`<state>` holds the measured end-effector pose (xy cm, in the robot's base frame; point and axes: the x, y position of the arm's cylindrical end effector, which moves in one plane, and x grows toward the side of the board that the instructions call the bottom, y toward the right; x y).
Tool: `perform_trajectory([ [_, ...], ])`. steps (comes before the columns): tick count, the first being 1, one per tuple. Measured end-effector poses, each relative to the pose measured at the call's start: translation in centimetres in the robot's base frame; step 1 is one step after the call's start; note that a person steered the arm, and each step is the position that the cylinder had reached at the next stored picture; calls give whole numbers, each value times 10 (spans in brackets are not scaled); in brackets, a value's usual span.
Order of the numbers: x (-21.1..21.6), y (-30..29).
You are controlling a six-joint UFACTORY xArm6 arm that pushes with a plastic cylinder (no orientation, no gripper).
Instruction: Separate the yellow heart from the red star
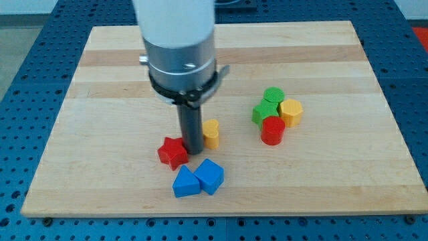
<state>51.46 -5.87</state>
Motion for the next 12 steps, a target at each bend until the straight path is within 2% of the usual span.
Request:
perform_trajectory([
  [3,-28,-5],
  [4,-22,-5],
  [5,6,-4],
  [6,14,16],
  [7,5,47],
  [9,-41,53],
  [11,-15,35],
  [12,-38,17],
])
